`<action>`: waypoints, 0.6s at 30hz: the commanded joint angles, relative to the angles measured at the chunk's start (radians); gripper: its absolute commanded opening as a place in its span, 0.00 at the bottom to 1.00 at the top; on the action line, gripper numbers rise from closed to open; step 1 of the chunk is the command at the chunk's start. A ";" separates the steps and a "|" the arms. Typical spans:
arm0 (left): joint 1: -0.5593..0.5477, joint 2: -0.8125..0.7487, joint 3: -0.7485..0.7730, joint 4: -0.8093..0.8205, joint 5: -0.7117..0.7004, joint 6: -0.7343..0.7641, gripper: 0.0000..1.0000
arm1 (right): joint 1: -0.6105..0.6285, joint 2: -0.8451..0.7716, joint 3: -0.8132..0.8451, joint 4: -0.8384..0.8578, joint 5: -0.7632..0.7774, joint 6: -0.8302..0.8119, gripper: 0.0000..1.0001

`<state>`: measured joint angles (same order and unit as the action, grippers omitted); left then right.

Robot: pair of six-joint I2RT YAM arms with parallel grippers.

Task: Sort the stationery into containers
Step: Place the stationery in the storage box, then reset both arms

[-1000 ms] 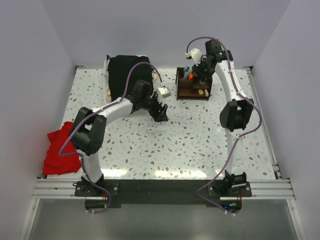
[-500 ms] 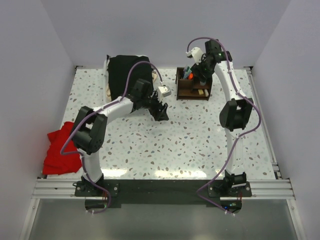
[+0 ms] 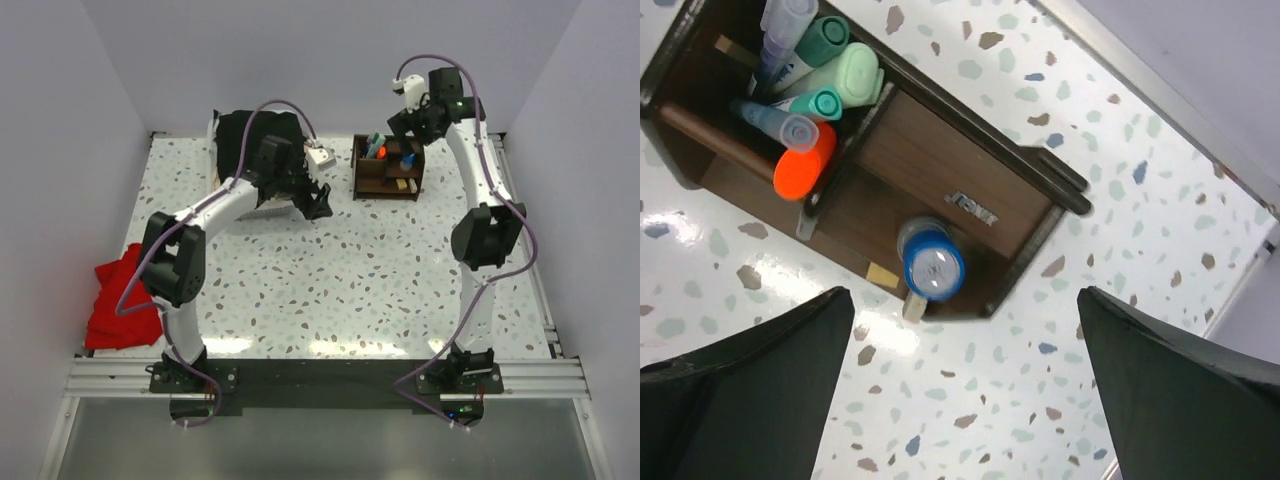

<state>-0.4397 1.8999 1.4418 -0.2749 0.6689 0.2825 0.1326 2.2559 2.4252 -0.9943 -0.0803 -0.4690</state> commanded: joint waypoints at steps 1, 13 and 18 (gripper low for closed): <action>0.033 -0.085 0.169 -0.047 -0.075 0.053 0.89 | -0.056 -0.195 -0.063 0.092 -0.009 0.171 0.99; 0.041 -0.309 0.168 0.136 -0.389 0.107 1.00 | -0.300 -0.366 -0.409 0.146 0.077 0.508 0.99; 0.041 -0.406 0.037 0.241 -0.700 0.066 1.00 | -0.298 -0.459 -0.497 0.160 0.122 0.541 0.99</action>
<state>-0.4042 1.5589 1.5642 -0.1608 0.2577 0.3664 -0.1909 1.9141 1.9594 -0.8680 -0.0055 -0.0067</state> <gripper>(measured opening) 0.997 0.987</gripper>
